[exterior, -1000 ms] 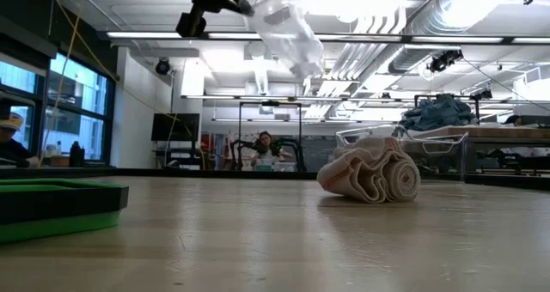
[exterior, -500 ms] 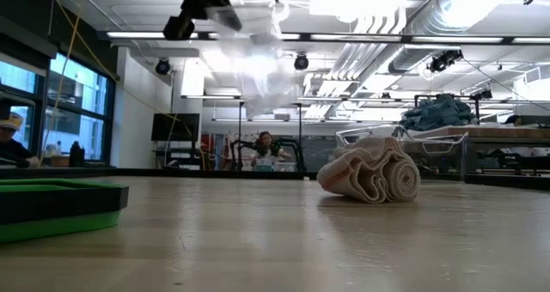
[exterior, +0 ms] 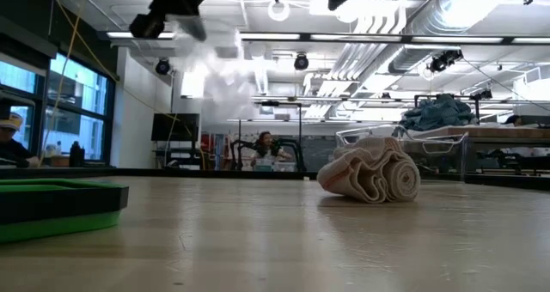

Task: Roll bandage
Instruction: Put the rolled white bandage into the transparent zip bag

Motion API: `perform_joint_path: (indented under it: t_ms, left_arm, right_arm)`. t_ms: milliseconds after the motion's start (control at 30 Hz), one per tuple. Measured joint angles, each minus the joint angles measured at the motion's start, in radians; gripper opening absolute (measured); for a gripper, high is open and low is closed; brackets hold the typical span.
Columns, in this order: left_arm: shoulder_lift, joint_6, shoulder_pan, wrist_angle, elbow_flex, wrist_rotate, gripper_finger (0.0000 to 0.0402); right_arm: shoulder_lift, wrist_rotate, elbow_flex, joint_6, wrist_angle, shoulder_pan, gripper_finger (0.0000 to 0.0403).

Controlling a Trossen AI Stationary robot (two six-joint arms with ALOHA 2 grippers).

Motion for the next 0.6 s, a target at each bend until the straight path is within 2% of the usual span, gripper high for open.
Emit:
perform_joint_path:
  t_ms: [133,233,400,533,600]
  left_arm:
    - [0.035,0.015,-0.03,-0.051,-0.001,-0.027,0.0]
    - [0.076,0.017,-0.057,-0.052,-0.005,-0.037,0.0]
    - [0.132,0.054,-0.102,-0.124,-0.006,-0.101,0.0]
    - [0.115,0.074,-0.119,-0.116,-0.042,-0.097,0.0]
    - [0.095,0.061,-0.12,-0.075,-0.091,-0.064,0.0]
  right_arm:
    - [0.073,-0.043,0.0,-0.037,-0.061,0.022,0.0027]
    - [0.145,-0.104,0.0,-0.091,-0.099,0.044,0.0066]
    - [0.25,-0.168,0.0,-0.074,-0.15,0.099,0.0138]
    - [0.326,-0.125,-0.003,-0.056,-0.229,0.157,0.0181]
    - [0.331,-0.118,-0.048,-0.018,-0.247,0.173,0.0193]
